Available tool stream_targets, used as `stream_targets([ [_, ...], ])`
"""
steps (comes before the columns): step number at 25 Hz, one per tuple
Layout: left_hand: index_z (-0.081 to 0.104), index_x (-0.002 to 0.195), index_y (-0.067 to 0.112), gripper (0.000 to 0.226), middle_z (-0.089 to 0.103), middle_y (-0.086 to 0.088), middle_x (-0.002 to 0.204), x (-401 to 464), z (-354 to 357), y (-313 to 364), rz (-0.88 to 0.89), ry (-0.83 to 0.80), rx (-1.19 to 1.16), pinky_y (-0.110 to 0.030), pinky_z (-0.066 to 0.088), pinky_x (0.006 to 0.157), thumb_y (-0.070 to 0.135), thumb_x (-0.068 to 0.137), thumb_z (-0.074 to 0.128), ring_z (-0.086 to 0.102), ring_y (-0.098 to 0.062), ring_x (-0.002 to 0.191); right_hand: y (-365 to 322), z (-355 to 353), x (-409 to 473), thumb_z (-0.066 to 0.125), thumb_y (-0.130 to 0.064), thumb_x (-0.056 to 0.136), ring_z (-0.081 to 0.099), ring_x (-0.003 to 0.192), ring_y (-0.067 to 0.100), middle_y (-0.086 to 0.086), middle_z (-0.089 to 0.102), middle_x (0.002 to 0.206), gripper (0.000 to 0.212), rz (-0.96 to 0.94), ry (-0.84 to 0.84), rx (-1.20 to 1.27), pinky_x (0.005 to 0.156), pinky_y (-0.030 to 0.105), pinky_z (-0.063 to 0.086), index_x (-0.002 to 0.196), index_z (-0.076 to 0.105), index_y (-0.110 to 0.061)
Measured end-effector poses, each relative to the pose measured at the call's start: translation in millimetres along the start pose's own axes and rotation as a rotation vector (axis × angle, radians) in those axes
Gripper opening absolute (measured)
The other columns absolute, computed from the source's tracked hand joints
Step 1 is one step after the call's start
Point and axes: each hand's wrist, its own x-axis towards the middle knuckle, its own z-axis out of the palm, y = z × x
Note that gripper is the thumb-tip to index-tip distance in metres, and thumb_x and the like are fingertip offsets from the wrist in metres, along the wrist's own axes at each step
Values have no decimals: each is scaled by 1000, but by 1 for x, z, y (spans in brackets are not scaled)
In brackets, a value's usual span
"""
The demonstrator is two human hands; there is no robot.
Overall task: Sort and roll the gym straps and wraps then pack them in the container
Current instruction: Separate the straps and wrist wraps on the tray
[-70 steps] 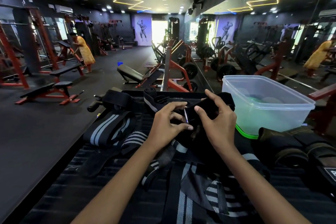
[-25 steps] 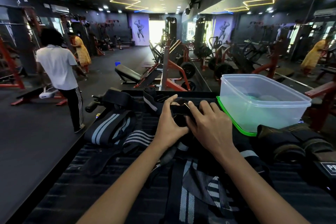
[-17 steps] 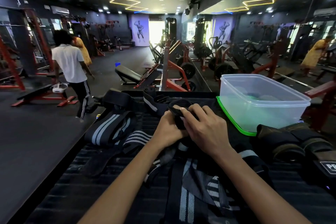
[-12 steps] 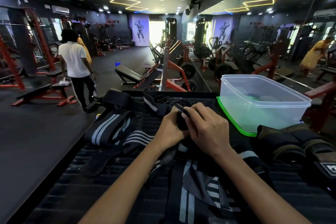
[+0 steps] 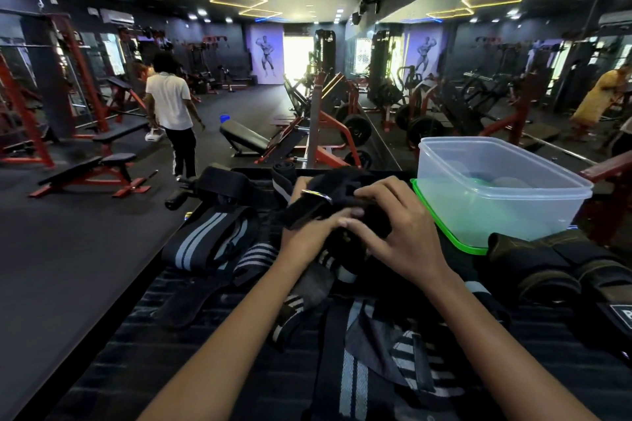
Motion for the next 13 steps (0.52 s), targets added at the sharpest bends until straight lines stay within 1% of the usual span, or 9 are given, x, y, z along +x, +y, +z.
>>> stream_targets([
  [1,62,98,15,41,68,4,94,4,-3,0,58,68,-50,-23,49,95,41,72,81,65,-9,96,6,-3,0,63,-45,86,57,87,16,-2,59,96,34,33,-27,-2,66,27,47,102,63,-15],
  [2,61,106,12,64,70,-3,100,6,-5,0,103,150,-88,-35,52,95,51,62,85,67,-16,98,11,-4,0,63,-43,86,57,85,17,-4,59,93,31,48,-62,-13,64,28,47,101,62,-17],
  [3,60,111,12,78,70,-6,104,5,-7,1,111,191,-117,-39,53,93,58,54,86,68,-20,99,14,-3,0,61,-41,87,59,86,18,-4,58,93,27,37,-94,-37,61,30,47,101,61,-18],
  [4,58,112,15,79,70,-8,105,4,-6,1,139,186,-124,-39,54,91,60,52,86,68,-21,99,15,0,-2,58,-39,88,60,88,19,-5,59,95,25,11,-117,-67,59,31,48,104,61,-19],
  [7,53,104,30,58,68,-4,101,2,-2,-1,204,175,-85,-32,54,87,52,57,80,66,-18,98,13,5,-3,56,-31,91,59,92,17,-6,60,100,22,-19,-123,-107,57,34,51,111,62,-23],
  [8,56,100,36,52,69,-2,100,2,-2,-1,201,152,-104,-34,54,89,53,56,80,66,-18,98,13,5,-2,60,-22,90,59,91,18,-5,61,100,21,-24,-113,-110,56,36,52,110,63,-23],
  [10,63,89,45,43,70,-1,99,2,-1,0,148,132,-197,-41,51,96,61,53,81,66,-20,100,15,2,0,66,-6,81,60,91,22,-3,63,99,26,-35,-85,-100,57,37,52,104,67,-19],
  [11,63,88,47,45,71,-2,100,2,-1,2,130,124,-234,-44,50,98,64,50,82,67,-21,102,16,0,0,66,-4,78,60,90,23,-1,64,99,26,-50,-72,-88,58,37,52,101,68,-16],
  [13,58,97,40,55,71,-4,102,4,-2,0,138,153,-225,-50,50,98,64,53,83,67,-24,102,13,-3,0,65,-7,77,60,87,23,0,64,98,23,-92,-85,-80,59,36,52,98,69,-13],
])
